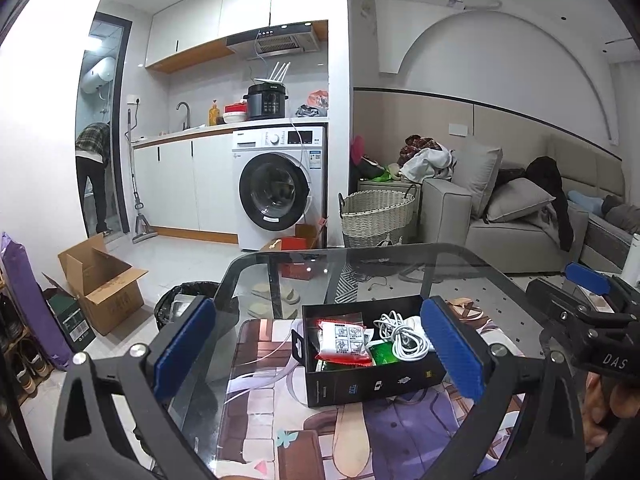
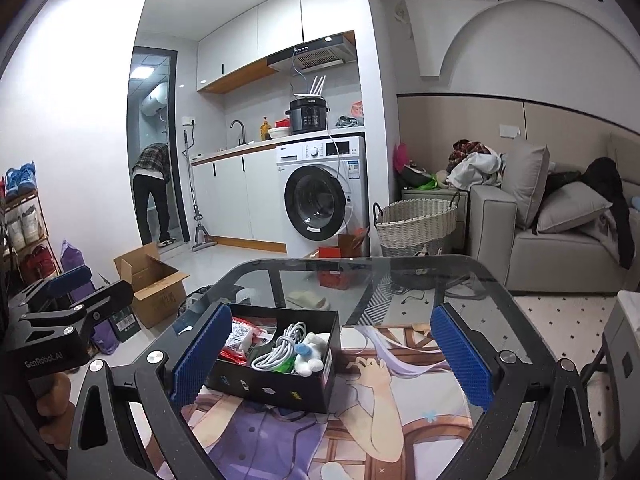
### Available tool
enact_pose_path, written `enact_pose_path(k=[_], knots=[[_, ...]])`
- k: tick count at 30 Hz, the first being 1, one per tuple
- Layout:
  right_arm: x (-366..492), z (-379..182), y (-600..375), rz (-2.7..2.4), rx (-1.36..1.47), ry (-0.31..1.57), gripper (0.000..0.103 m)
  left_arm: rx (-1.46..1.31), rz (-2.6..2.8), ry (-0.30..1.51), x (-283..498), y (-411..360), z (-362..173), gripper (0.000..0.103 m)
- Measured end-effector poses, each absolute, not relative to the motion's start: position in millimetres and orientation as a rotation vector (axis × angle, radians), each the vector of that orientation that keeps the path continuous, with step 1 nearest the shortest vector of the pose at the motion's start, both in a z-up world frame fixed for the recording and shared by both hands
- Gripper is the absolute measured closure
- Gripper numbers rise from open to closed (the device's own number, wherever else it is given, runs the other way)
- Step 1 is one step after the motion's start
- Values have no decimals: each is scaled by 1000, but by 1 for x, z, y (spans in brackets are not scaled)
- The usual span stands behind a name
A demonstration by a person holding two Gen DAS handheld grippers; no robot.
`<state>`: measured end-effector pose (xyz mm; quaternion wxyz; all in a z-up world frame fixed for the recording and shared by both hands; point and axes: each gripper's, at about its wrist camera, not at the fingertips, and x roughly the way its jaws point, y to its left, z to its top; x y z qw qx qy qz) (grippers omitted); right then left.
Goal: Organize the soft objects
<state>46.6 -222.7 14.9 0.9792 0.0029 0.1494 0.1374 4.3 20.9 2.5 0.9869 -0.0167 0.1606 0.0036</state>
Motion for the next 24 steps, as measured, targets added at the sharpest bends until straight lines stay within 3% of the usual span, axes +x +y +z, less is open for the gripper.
enact_pose_path(k=[24], knots=[[48,10,-220,293,13,322,1,-59,4,340,7,22,0,0]])
